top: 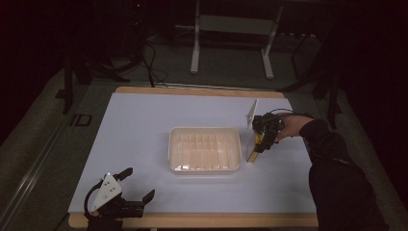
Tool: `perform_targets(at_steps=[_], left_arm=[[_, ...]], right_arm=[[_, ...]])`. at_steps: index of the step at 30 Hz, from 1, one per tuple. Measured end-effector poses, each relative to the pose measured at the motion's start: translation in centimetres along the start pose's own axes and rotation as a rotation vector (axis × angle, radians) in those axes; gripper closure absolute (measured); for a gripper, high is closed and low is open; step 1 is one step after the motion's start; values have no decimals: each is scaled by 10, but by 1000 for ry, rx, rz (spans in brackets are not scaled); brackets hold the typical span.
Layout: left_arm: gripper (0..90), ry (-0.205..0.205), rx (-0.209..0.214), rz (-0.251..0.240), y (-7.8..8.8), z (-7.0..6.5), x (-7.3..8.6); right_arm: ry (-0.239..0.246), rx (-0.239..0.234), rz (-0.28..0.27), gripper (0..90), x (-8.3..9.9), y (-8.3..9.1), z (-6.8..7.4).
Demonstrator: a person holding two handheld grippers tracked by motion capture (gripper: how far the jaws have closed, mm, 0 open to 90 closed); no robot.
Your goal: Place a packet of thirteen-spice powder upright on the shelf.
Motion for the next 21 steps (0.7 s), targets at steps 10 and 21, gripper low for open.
perform_targets(at_steps=[10, 21], left_arm=[[0, -1, -3, -1, 0, 0, 0], [0, -11, -8, 1, 0, -1, 0]], right_arm=[[72, 30, -5, 319, 5, 8, 8], [114, 31, -6, 320, 14, 27, 21]])
Point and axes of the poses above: each handheld gripper's, and its own axes: y roughly backward along the jaws, x roughly out of its underside, z roughly to its left, the point moved 1 cm from there along -y, roughly forward along the jaws, and after that the axes turned 13 degrees about z, right-handed, at the moved point
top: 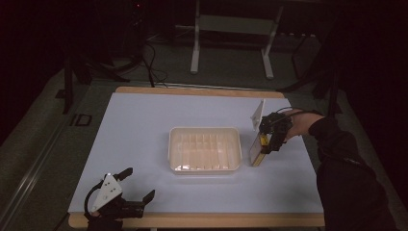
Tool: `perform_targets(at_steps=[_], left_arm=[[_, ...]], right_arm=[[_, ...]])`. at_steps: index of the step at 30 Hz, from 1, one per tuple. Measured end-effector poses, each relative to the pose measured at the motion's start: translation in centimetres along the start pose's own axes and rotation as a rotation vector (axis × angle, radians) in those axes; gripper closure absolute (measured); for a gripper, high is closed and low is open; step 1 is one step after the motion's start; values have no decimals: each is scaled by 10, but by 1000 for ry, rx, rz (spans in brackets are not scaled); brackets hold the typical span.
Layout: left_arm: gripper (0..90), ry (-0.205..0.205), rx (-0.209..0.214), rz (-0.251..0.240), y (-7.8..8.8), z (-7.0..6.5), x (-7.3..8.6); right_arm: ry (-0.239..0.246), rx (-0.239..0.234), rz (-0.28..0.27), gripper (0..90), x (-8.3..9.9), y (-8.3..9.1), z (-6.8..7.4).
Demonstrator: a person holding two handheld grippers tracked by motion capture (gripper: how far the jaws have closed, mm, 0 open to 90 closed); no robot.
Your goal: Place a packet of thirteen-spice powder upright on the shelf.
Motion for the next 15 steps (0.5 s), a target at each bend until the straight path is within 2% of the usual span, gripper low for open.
perform_targets(at_steps=[8, 15], left_arm=[[0, -1, 1, 0, 0, 0, 0], [0, -4, 1, -3, 0, -1, -1]], right_arm=[[29, 16, -25, 320, 5, 20, 9], [47, 28, -17, 320, 8, 41, 19]])
Point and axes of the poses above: each handheld gripper's, and its own axes: y roughly backward along the jaws, x roughly out of its underside, z roughly to its left, the point moved 1 cm from there along -y, roughly forward along the jaws, and after that the axes turned 13 degrees about z, right-handed, at the moved point
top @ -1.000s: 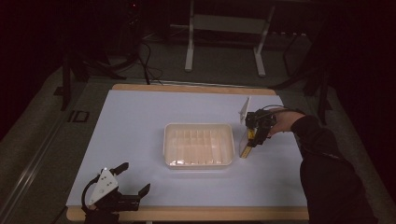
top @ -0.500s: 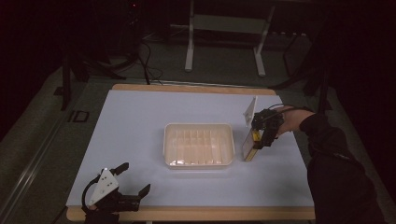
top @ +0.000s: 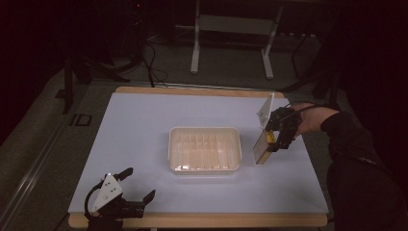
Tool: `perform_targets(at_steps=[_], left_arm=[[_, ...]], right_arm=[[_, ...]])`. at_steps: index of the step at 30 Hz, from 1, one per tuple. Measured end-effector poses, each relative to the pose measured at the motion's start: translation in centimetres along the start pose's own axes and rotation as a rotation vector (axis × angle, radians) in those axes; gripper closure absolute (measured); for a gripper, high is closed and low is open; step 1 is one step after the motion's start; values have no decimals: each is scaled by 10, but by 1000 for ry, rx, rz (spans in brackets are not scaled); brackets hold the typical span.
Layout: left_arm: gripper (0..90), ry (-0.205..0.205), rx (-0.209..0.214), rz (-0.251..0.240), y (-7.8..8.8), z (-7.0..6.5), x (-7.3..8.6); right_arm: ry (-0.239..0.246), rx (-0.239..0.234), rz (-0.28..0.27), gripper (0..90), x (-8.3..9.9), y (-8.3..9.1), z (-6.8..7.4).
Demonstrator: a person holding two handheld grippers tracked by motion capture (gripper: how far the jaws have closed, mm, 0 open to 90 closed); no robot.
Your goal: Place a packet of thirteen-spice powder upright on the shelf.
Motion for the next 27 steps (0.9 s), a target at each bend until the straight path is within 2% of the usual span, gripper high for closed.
perform_targets(at_steps=[6, 9, 14, 21, 27], left_arm=[[0, -2, 2, -4, 0, 0, 0], [0, -3, 4, -7, 1, 0, 0], [0, -2, 4, -7, 1, 0, 0], [0, -4, 4, -8, 1, 0, 0], [0, -7, 8, -8, 1, 0, 0]], right_arm=[[-8, 13, -16, 320, 1, 16, 3], [12, 16, -23, 320, -1, 21, 6], [16, 19, -33, 320, -7, 30, 8], [57, 33, -68, 321, -23, 42, 12], [59, 39, -90, 321, -37, 49, 13]])
Point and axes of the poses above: each handheld gripper's, and its own axes: y roughly backward along the jaws, x roughly out of its underside, z roughly to its left, the point moved 1 cm from there along -y, roughly forward along the jaws, and after that the axes turned 13 degrees about z, right-handed, at the moved point
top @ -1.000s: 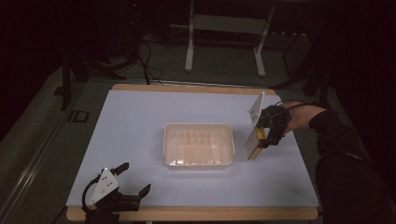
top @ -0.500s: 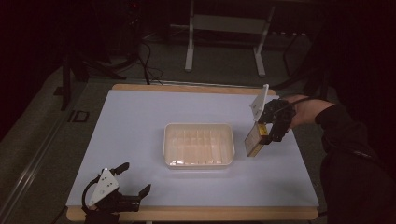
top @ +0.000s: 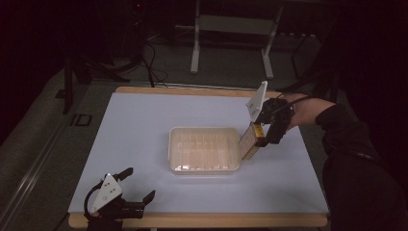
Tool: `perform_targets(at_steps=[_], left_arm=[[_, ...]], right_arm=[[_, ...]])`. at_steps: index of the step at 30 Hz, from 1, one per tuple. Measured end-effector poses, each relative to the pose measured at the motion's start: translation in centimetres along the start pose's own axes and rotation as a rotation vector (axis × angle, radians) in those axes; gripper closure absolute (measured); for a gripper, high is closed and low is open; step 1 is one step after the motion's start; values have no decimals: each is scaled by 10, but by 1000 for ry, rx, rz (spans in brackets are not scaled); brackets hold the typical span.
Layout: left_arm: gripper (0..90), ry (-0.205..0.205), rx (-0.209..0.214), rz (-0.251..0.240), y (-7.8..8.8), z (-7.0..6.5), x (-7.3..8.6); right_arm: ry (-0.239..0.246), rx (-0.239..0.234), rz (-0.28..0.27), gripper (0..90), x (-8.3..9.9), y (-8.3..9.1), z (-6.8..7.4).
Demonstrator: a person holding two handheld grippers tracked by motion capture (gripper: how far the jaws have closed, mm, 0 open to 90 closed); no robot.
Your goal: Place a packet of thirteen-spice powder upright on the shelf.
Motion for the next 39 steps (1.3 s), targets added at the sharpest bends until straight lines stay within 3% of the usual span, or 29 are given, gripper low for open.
perform_targets(at_steps=[18, 39], left_arm=[[0, -5, 0, -1, 0, 0, 0], [0, -12, 6, -5, 1, -2, 0]], right_arm=[[82, 12, -47, 320, -43, -8, -2], [110, 7, -159, 321, -100, -26, -11]])
Point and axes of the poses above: each handheld gripper's, and its own axes: y roughly backward along the jaws, x roughly out of its underside, z roughly to its left, the point moved 1 cm from there along -y, roughly forward along the jaws, and after that the axes turned 13 degrees about z, right-handed, at the moved point
